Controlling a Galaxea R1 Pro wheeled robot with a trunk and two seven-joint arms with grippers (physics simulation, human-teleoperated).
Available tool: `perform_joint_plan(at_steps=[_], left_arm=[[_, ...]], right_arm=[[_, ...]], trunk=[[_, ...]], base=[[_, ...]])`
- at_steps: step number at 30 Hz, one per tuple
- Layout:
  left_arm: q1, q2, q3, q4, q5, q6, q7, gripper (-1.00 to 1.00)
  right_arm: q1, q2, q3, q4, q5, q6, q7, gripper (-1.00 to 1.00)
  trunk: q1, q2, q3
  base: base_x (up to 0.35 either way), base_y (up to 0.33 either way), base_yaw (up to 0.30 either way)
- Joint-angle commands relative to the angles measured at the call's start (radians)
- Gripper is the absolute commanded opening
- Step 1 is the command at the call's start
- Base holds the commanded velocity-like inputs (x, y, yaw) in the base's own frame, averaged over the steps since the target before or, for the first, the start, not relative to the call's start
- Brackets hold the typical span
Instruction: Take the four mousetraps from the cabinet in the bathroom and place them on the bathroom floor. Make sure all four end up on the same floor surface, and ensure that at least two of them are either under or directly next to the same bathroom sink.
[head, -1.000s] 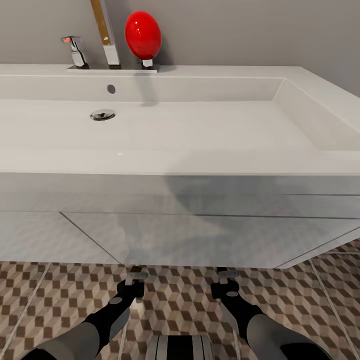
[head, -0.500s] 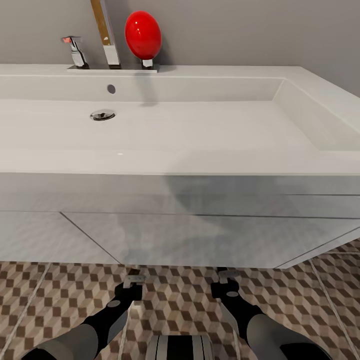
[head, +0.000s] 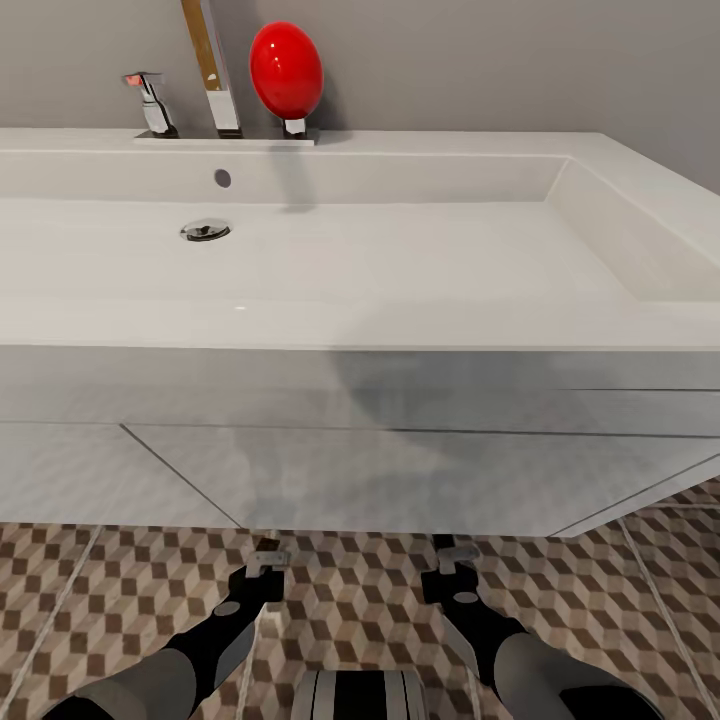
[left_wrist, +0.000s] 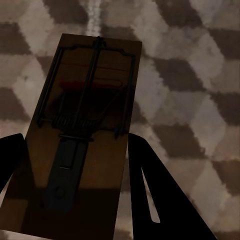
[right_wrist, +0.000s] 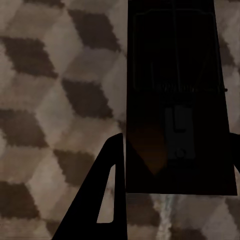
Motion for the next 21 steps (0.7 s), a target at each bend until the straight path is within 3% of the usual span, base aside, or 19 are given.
perform_joint_plan(at_steps=[1, 21], left_arm=[[-0.001, 0.000, -0.009, 0.001, 0.004, -0.003, 0.009, -1.00], [-0.001, -0.004, -0.011, -0.020, 0.000, -0.006, 0.009, -1.00]], right_arm=[[-0.001, 0.000, 0.001, 0.002, 0.008, -0.003, -0.005, -1.00], [-0.001, 0.000, -0.002, 0.006, 0.008, -0.007, -0.005, -1.00]], trunk=[[0.000, 0.000, -0.001], [0.000, 0.000, -0.001]], base=[[0.000, 0.000, 0.000], [0.000, 0.000, 0.000]])
